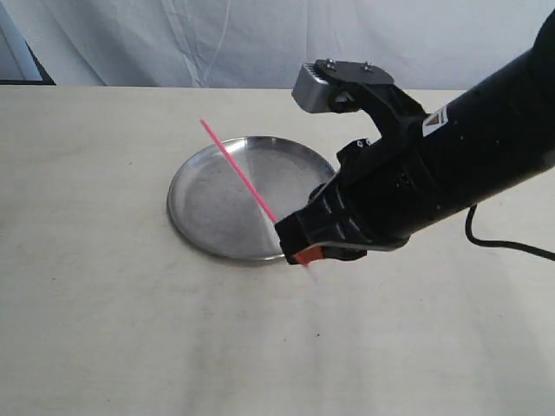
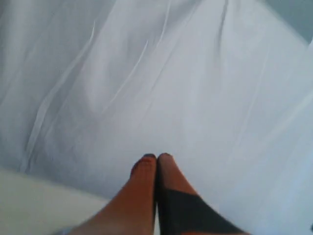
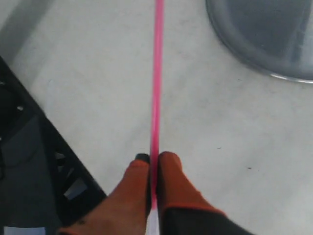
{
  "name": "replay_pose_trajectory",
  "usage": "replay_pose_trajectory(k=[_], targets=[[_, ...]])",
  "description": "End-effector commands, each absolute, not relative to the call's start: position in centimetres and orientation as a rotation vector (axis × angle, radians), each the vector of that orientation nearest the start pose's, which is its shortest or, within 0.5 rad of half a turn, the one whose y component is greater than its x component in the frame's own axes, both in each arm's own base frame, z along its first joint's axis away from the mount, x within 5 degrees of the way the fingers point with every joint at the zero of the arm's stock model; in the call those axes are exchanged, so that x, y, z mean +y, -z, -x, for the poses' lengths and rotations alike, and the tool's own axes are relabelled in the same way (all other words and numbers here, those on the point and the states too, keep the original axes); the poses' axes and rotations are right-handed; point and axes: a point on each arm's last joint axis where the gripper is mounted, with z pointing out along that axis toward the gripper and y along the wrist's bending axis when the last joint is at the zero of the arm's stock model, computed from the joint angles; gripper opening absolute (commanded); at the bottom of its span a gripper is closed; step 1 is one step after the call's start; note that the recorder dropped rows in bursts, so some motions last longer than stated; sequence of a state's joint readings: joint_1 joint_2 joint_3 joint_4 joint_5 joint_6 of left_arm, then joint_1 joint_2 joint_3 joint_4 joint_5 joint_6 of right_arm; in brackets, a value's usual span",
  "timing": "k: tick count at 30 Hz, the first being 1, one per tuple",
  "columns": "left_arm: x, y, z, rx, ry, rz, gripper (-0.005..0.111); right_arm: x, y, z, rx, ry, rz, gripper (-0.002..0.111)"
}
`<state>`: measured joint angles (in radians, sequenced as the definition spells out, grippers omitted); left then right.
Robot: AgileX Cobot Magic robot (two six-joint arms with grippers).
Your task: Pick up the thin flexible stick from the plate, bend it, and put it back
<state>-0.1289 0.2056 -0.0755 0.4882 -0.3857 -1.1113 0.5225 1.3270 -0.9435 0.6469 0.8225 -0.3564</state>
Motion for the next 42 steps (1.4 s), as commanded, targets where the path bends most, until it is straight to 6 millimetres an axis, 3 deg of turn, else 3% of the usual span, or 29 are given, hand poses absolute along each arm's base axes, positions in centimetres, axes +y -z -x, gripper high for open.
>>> replay_pose_trajectory(k=[1,4,7,11,20,28,33,38,42], targets=[[-4.5,-26.4,-7.6,1.539,1.003,0.156,0.0,16.7,-30.0,-19.4,2.44,-0.949,0.708,-0.001],[-6.8,-27.1,-9.6,1.685,1.22,0.002,0.0,17.6,-31.2,-19.1,2.334,-1.136,0.672,-0.001],[-8.1,-25.1,-12.1,1.903,1.425,0.099,0.0,18.8,-31.2,-18.6,2.303,-1.171,0.7,-0.001],[-8.1,-24.3,-13.9,1.907,1.515,0.292,0.0,19.9,-29.8,-18.9,2.348,-1.143,0.736,-0.001],[-8.8,-25.4,-13.0,1.836,1.685,0.18,0.0,19.5,-29.3,-19.8,2.369,-1.013,0.666,-0.001],[-8.5,-25.5,-13.4,1.797,1.665,0.233,0.001,19.4,-29.0,-19.3,2.415,-1.017,0.71,-0.001],[-8.3,-25.9,-13.6,1.741,1.646,0.223,0.018,19.5,-29.1,-19.1,2.427,-1.055,0.704,-0.001],[-8.3,-25.7,-13.8,1.754,1.629,0.248,0.049,19.8,-29.2,-18.8,2.422,-1.088,0.721,-0.001],[-8.2,-25.2,-14.2,1.782,1.609,0.28,0.056,20.8,-29.3,-17.8,2.397,-1.108,0.789,-0.001]])
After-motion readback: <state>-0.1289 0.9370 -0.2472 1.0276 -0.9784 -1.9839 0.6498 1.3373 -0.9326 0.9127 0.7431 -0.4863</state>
